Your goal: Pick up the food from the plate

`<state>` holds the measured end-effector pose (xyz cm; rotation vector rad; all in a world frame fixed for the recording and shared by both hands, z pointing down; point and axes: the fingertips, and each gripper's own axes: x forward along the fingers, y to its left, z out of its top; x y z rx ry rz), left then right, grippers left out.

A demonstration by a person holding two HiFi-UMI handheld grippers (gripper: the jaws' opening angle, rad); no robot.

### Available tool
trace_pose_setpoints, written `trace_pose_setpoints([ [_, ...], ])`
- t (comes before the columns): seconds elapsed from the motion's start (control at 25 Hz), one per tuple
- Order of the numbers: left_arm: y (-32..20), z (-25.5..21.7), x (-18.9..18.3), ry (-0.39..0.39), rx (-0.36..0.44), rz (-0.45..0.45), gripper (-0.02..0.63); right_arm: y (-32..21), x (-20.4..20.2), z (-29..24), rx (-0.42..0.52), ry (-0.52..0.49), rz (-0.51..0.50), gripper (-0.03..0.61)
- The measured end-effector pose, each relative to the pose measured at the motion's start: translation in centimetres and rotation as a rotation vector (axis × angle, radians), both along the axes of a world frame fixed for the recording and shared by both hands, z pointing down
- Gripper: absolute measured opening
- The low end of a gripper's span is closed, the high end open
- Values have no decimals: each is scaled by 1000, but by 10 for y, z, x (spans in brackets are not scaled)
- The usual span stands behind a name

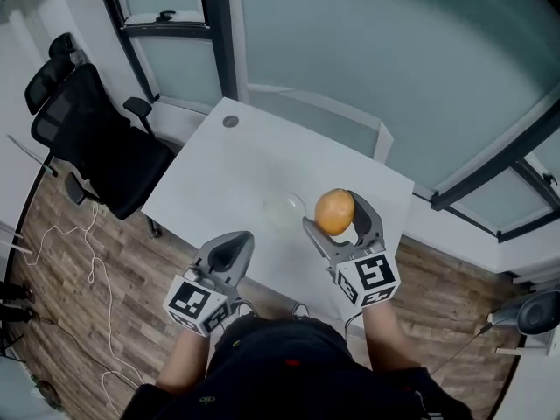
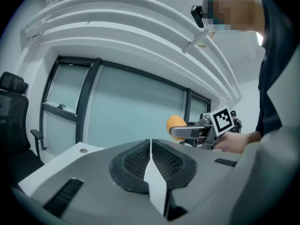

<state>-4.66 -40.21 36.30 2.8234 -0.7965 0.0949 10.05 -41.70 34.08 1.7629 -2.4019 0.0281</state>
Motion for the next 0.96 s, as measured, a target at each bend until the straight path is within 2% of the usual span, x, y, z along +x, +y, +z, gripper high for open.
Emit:
trace_pose_setpoints([
  [0.12,1,-12,3,8,42,18,34,17,5,-21,43,5,35,414],
  [0.4,6,-36,8,27,95,42,32,54,4,-42,106,10,36,414],
  [0.96,14,-34,10,22,92,58,34,61,8,-43,104,-13,63,414],
])
